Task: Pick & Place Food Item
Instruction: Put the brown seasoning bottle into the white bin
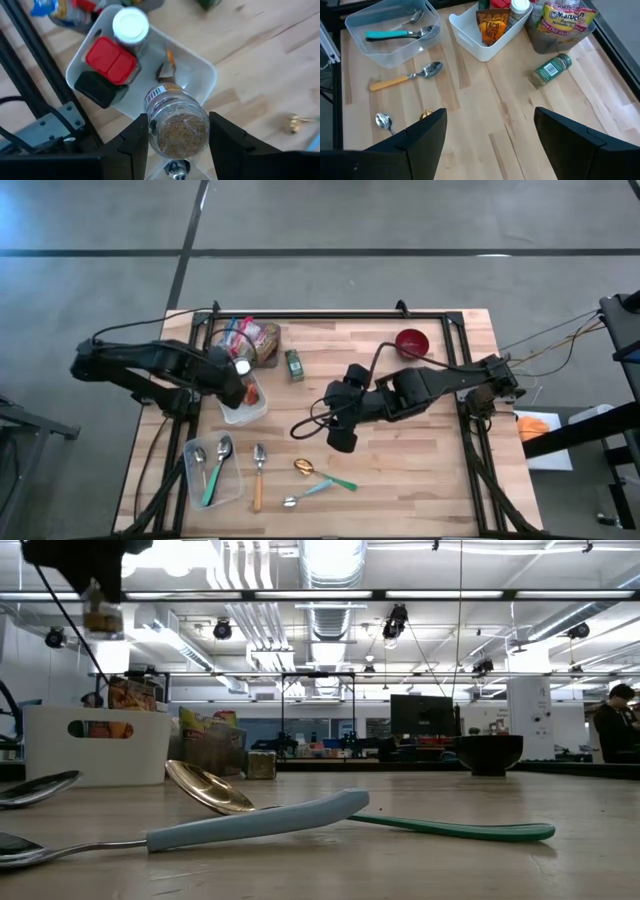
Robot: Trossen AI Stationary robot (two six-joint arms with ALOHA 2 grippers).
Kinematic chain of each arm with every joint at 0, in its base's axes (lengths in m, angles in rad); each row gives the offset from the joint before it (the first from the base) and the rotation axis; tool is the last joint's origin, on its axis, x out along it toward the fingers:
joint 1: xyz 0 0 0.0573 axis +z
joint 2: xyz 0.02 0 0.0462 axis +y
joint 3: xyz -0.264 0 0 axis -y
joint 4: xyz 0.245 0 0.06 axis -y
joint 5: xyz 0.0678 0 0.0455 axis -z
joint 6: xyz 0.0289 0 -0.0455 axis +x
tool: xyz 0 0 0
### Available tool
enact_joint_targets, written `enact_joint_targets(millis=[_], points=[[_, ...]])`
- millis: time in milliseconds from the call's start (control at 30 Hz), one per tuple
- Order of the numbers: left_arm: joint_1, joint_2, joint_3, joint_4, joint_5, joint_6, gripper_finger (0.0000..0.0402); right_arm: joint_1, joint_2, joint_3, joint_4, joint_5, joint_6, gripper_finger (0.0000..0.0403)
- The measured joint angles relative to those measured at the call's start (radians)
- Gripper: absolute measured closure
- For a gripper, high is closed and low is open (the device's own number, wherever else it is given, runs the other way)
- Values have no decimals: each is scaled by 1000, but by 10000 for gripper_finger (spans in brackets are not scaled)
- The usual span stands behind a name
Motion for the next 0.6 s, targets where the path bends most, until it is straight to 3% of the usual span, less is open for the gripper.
enact_joint_targets(millis=[200,367,600], points=[[1,-54,-206,62,0,-63,248,7,0,0,-2,0,11,105],[5,-133,-379,216,10,-121,248,11,1,0,-3,0,10,105],[6,-152,-536,364,31,-128,248,11,2,0,-3,0,7,105]])
